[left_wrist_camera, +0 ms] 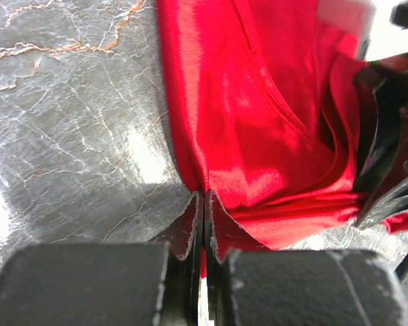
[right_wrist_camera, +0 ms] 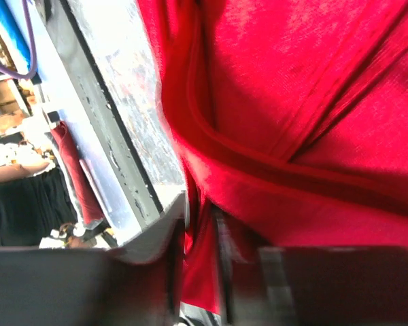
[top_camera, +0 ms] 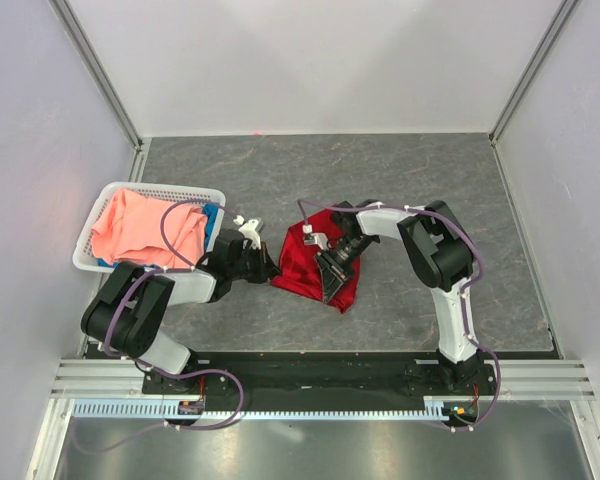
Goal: Fold the napkin, place the utensils inside, and roll it up
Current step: Roll the napkin with the utensil
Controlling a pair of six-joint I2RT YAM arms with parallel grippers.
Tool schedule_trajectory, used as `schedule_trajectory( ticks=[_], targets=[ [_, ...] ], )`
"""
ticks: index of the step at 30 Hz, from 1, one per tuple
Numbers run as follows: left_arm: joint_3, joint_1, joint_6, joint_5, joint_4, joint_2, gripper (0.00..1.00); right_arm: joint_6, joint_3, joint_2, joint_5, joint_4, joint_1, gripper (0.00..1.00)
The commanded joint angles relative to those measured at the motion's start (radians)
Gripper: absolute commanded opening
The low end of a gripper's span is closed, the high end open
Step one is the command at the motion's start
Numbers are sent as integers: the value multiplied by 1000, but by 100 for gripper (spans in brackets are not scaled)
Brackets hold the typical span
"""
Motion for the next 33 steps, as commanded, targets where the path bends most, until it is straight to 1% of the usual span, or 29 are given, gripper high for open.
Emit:
schedule_trajectory(
  ticks=[1, 3, 6, 12, 15, 16, 17, 18, 19, 20, 21, 22, 23, 24, 25, 26, 27, 28, 33],
  targets=[
    [-13, -11, 20, -16, -52, 21, 2, 24, 33, -59, 128, 79, -16, 35],
    [-15, -12, 20, -16, -52, 19, 2, 45, 35, -91, 142, 83, -17, 43],
    [-13, -12, 20, -14, -51, 21, 2, 76, 40, -142, 172, 89, -17, 50],
    [-13, -14, 18, -14, -52, 22, 2, 114, 38, -251, 261, 114, -14, 59],
    [-9, -14, 18, -14, -58, 29, 2, 125, 14, -320, 318, 143, -11, 61],
    [-7, -14, 18, -13, -60, 30, 2, 145, 7, -361, 362, 152, -2, 63],
    [-5, -12, 18, -11, -61, 32, 2, 143, -12, -384, 428, 160, 38, 63],
    [-4, -14, 17, -11, -70, 32, 2, 137, -28, -412, 573, 187, 68, 64],
    [4, -12, 15, -13, -77, 35, 2, 136, -48, -466, 670, 209, 105, 64],
    [7, -12, 14, -11, -83, 36, 2, 131, -96, -494, 732, 239, 174, 65],
    [10, -14, 12, -11, -92, 39, 2, 137, -130, -522, 816, 317, 203, 65],
    [19, -12, 11, -8, -104, 39, 2, 158, -166, -577, 827, 362, 231, 65],
    [22, -14, 11, -8, -115, 44, 2, 171, -228, -597, 823, 399, 239, 61],
    [25, -12, 9, -4, -121, 47, 2, 188, -247, -622, 818, 434, 240, 58],
    [33, -12, 9, -5, -136, 50, 2, 212, -262, -626, 806, 436, 240, 56],
    [37, -12, 9, -4, -141, 53, 2, 218, -275, -627, 782, 413, 244, 48],
    [39, -14, 8, -1, -147, 53, 2, 229, -281, -628, 757, 404, 245, 46],
    [42, -12, 6, -2, -150, 56, 2, 235, -287, -627, 693, 390, 250, 45],
    [50, -14, 8, -2, -163, 64, 2, 321, -325, -616, 628, 326, 271, 49]
  ],
)
